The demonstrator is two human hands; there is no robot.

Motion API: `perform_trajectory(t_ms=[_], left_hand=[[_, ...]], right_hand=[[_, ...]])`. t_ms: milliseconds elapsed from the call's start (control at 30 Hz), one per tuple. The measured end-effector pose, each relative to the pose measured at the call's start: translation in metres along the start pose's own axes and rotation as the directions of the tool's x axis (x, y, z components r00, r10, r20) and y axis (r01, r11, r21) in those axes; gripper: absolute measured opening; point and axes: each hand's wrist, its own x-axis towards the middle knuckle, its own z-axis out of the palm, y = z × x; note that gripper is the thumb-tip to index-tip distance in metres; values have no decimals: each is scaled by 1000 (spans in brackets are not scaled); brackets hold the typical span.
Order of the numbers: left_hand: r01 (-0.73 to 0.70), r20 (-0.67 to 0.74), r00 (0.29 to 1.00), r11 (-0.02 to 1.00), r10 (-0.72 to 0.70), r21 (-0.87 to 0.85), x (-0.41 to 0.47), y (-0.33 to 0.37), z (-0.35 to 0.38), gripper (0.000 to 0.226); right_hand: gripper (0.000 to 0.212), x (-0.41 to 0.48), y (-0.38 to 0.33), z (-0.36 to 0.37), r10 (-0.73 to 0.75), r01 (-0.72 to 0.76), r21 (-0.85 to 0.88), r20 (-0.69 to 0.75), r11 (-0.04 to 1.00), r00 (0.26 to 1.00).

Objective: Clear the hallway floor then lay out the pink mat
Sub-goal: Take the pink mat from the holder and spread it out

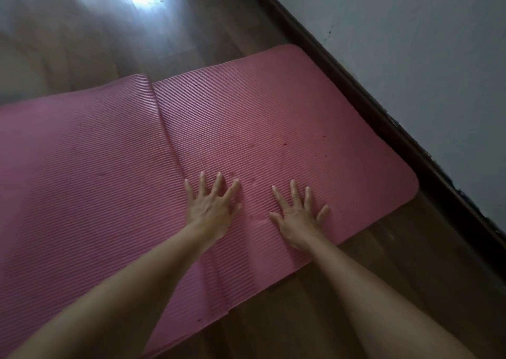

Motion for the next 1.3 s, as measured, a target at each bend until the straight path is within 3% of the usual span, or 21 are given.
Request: perform_trajectory(t_ms=[100, 500, 733, 1000, 1067, 1133, 1233, 1300], left_hand=[[73, 10, 997, 997, -73, 17, -14, -33, 10, 58], [130, 45, 991, 991, -129, -20, -39, -75, 24, 66], [217, 69, 974, 976, -217, 1, -90, -149, 38, 70], [142, 138, 981, 988, -134, -56, -99, -176, 45, 71], [136, 149, 981, 989, -126, -58, -98, -176, 45, 71], [127, 163, 980, 990, -116, -60, -98, -177, 45, 72], [120, 199, 975, 990, -103, -78, -96, -177, 40, 74], [113, 209, 973, 990, -94, -83, -97, -175, 37, 76]], right_hand=[[61, 4, -1, 5, 5, -5, -13, 8, 1000, 1000], [60, 3, 3, 2, 29, -28, -40, 4, 999, 1000], [60, 0, -2, 0, 43, -42, -50, 14, 998, 999], [58, -4, -20, -9, 101, -102, -152, -14, 983, 995], [56, -6, -44, -6, 30, -41, -187, -64, 982, 997], [57, -11, -84, 7, -127, 113, -228, -48, 967, 991], [71, -24, -160, 38, -337, 352, -188, 110, 917, 935], [80, -33, -197, 56, -366, 406, -188, 213, 894, 906]])
